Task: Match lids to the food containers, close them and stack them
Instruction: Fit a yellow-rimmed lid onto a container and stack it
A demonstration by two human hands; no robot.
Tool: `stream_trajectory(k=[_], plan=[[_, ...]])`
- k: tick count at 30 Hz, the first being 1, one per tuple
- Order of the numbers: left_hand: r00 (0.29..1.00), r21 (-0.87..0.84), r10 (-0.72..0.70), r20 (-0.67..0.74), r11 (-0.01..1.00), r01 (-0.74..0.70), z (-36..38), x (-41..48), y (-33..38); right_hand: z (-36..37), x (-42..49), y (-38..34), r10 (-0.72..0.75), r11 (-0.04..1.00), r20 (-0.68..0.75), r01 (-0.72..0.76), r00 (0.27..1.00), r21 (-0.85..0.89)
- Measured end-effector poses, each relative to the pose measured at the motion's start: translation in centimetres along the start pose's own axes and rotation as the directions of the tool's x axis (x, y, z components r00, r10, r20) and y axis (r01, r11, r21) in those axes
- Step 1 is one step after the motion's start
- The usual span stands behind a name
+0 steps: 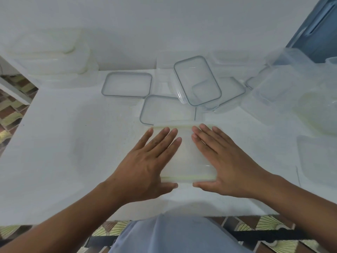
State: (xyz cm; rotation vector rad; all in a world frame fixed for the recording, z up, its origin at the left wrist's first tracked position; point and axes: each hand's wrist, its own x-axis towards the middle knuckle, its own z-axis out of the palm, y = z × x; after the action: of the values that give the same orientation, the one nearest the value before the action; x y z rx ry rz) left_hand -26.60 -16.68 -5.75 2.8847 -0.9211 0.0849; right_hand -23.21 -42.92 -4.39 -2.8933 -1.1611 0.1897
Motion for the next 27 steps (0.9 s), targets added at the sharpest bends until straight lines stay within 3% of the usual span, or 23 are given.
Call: stream_trajectory(k=[12, 17, 22, 27], plan=[[0.994, 0.02, -0.017, 0.106, 1.0, 0.015, -0.7, 0.0, 0.0, -0.7, -0.3, -0.2, 0.012, 0.998, 0.019, -0.013, 1.0, 0.058], [0.985, -0.059, 0.042, 0.167, 0.998, -0.033, -1.8, -0.3, 0.0, -1.0, -1.7, -0.9, 0.003, 0.993, 0.054, -0.009, 0.999, 0.115], [0.96, -0.059, 0.097, 0.264, 0.995, -0.084, -2.9, -0.4, -1.1, -0.7, -4.4, -1.8, 0.016, 0.99, 0.021, -0.018, 1.0, 0.137], [0.958, -0.011, 0.085, 0.274, 0.996, -0.085, -4.5, -0.1, -3.5, -1.2, -5.8, -2.2, -0.043, 0.985, -0.019, 0.045, 0.999, 0.164]])
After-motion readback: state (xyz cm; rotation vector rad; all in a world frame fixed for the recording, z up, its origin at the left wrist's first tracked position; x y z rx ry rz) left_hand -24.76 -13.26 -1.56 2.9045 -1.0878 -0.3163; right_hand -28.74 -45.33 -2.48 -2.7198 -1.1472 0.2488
